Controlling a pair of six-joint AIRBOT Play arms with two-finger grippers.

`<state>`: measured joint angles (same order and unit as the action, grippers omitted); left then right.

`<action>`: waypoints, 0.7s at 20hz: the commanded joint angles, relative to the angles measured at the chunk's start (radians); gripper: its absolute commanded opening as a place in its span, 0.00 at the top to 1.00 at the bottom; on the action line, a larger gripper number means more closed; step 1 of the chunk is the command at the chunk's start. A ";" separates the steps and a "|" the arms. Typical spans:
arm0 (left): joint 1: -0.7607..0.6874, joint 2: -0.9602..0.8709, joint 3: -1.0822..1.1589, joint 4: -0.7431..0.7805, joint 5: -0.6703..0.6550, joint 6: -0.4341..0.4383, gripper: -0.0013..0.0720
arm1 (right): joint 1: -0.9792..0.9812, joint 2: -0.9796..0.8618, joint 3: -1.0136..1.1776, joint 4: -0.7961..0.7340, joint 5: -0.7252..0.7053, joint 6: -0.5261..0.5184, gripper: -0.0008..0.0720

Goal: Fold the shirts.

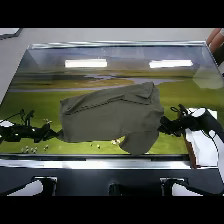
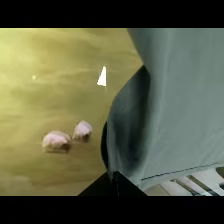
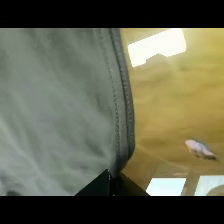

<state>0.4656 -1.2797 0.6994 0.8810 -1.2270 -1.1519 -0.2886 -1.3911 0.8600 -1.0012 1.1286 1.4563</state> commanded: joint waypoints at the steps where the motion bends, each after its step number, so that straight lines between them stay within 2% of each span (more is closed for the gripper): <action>1: 0.000 0.030 0.067 -0.011 -0.052 -0.005 0.95 | 0.001 0.031 0.089 0.028 0.104 -0.053 0.93; 3: 0.000 0.124 0.173 -0.050 -0.035 -0.016 0.95 | 0.001 0.115 0.231 0.028 0.098 -0.054 0.93; 5: 0.000 0.263 0.330 -0.111 0.029 -0.054 0.95 | 0.001 0.226 0.430 0.022 0.020 -0.055 0.93; 7: 0.001 0.414 0.534 -0.141 0.141 -0.119 0.95 | 0.001 0.347 0.639 0.005 -0.121 -0.087 0.93; 10: 0.001 0.604 0.807 -0.099 0.365 -0.145 0.95 | 0.001 0.542 0.887 -0.049 -0.355 -0.166 0.93; 12: 0.001 0.713 0.892 -0.034 0.470 -0.187 0.95 | 0.001 0.652 0.946 -0.121 -0.414 -0.142 0.93; 14: 0.001 0.787 0.900 -0.016 0.544 -0.250 0.95 | 0.001 0.729 0.949 -0.191 -0.381 -0.060 0.93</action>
<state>0.4656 -0.6201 1.5051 0.8188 -0.8536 -1.3193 -0.2878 -0.7940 1.7252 -1.0885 0.8181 1.3373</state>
